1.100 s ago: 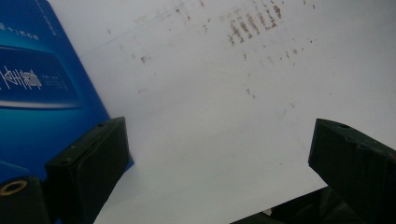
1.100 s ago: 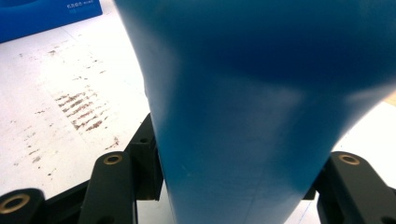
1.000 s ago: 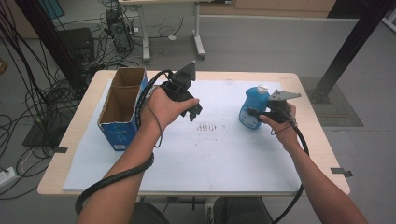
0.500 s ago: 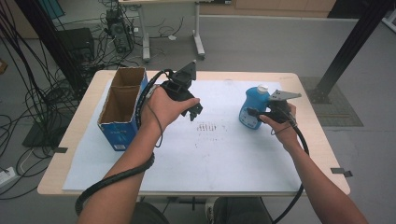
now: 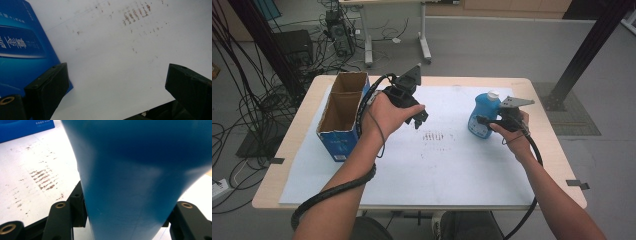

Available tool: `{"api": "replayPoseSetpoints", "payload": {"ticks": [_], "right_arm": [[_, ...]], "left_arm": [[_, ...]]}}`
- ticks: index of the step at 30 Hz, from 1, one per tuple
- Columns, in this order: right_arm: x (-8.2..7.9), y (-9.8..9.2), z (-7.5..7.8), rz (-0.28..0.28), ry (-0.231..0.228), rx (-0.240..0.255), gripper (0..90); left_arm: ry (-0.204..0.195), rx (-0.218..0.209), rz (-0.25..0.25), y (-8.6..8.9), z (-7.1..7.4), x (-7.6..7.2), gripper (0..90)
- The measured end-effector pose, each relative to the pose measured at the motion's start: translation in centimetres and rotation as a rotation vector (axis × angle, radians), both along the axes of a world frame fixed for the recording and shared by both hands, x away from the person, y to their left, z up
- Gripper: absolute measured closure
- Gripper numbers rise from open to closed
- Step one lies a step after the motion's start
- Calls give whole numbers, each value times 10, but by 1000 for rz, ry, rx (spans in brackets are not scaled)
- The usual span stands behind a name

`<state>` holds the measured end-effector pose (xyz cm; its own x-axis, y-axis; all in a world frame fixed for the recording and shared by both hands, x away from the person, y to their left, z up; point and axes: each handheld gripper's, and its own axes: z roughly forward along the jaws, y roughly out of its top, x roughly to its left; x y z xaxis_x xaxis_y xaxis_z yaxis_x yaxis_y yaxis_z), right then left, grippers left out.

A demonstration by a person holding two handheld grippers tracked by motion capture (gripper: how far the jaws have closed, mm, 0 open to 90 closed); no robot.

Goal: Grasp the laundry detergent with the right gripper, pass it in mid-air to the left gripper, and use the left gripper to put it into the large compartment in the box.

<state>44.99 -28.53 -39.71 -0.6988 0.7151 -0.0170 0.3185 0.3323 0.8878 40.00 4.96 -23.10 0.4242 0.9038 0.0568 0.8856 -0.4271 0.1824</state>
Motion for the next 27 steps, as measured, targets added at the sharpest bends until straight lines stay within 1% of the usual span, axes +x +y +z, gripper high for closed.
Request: {"api": "replayPoseSetpoints", "payload": {"ticks": [27], "right_arm": [[0, 1, 0, 0, -5, -5, 433]], "left_arm": [[-5, -2, -9, 1, 3, -1, 58]]}}
